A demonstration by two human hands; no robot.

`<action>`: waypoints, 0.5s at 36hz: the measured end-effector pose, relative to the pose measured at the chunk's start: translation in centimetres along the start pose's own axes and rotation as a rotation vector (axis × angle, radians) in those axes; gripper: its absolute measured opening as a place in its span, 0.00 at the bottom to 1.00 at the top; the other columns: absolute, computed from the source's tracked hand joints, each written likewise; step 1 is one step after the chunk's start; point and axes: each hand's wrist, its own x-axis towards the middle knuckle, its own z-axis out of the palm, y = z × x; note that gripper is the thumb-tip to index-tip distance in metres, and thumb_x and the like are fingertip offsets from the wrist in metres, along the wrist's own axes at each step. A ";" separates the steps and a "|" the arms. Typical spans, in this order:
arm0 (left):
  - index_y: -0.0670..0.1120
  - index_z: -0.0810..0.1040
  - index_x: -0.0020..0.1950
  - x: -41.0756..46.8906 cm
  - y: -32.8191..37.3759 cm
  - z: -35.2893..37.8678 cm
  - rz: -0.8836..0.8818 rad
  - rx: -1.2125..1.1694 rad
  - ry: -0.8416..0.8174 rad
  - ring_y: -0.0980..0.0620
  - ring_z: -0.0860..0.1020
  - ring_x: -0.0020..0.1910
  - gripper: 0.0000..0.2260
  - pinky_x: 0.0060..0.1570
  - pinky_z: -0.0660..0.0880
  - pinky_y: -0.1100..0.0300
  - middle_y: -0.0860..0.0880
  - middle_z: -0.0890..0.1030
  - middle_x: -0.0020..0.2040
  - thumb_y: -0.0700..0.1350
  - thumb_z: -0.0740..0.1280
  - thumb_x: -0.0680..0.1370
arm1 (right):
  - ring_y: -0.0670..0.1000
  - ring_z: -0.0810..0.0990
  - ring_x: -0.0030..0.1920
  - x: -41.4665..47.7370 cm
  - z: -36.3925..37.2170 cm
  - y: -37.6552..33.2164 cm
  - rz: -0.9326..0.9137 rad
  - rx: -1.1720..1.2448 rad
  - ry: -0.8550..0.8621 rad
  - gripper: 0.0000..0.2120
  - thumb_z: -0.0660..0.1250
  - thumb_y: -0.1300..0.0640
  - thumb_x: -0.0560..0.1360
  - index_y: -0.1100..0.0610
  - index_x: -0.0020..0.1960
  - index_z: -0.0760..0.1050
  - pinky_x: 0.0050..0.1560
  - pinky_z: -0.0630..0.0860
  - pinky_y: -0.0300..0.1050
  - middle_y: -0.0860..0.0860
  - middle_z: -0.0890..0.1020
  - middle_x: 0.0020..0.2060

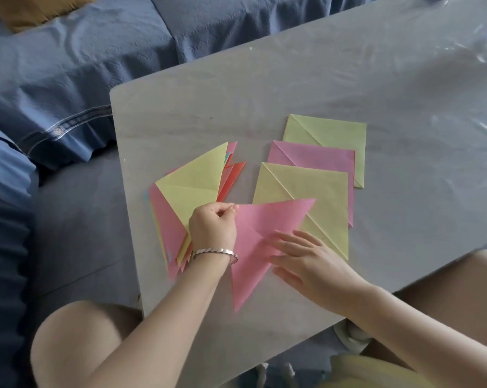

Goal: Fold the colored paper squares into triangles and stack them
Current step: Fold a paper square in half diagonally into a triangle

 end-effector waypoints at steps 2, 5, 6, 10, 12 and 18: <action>0.39 0.83 0.46 0.2 -0.4 0.2 0.004 0.024 0.014 0.54 0.77 0.41 0.05 0.42 0.69 0.68 0.45 0.84 0.46 0.38 0.69 0.74 | 0.48 0.75 0.62 -0.4 0.6 0.2 0.004 -0.017 -0.026 0.19 0.53 0.49 0.76 0.50 0.52 0.81 0.60 0.74 0.50 0.46 0.79 0.60; 0.39 0.83 0.46 0.2 -0.8 0.3 0.013 0.034 0.027 0.52 0.79 0.45 0.05 0.44 0.70 0.66 0.45 0.84 0.46 0.38 0.68 0.74 | 0.47 0.75 0.63 -0.8 0.9 0.6 0.054 -0.068 -0.005 0.23 0.48 0.46 0.79 0.51 0.56 0.80 0.61 0.71 0.52 0.46 0.78 0.61; 0.39 0.83 0.46 0.2 -0.9 0.3 0.015 0.039 0.031 0.51 0.80 0.45 0.05 0.44 0.70 0.66 0.45 0.84 0.46 0.39 0.68 0.74 | 0.47 0.75 0.63 -0.8 0.9 0.9 0.091 -0.087 0.000 0.26 0.44 0.45 0.80 0.52 0.58 0.79 0.61 0.70 0.54 0.47 0.78 0.61; 0.39 0.83 0.46 0.2 -1.2 0.4 0.016 0.046 0.034 0.51 0.78 0.42 0.05 0.42 0.69 0.66 0.44 0.84 0.45 0.39 0.68 0.74 | 0.52 0.76 0.62 -0.3 0.4 2.5 0.257 -0.102 0.075 0.32 0.39 0.43 0.81 0.58 0.58 0.79 0.62 0.65 0.60 0.53 0.79 0.60; 0.39 0.83 0.46 0.2 -1.4 0.3 0.013 0.036 0.035 0.50 0.79 0.43 0.05 0.42 0.69 0.65 0.44 0.84 0.45 0.39 0.69 0.74 | 0.55 0.76 0.62 0.2 0.4 3.3 0.332 -0.103 0.144 0.28 0.46 0.45 0.80 0.60 0.59 0.78 0.62 0.65 0.62 0.55 0.78 0.60; 0.39 0.83 0.46 0.2 -1.6 0.3 0.012 0.033 0.017 0.53 0.77 0.40 0.05 0.40 0.68 0.66 0.44 0.84 0.44 0.39 0.68 0.74 | 0.59 0.73 0.64 1.6 0.8 4.3 0.507 -0.118 0.233 0.22 0.57 0.48 0.76 0.63 0.59 0.75 0.64 0.65 0.60 0.57 0.77 0.61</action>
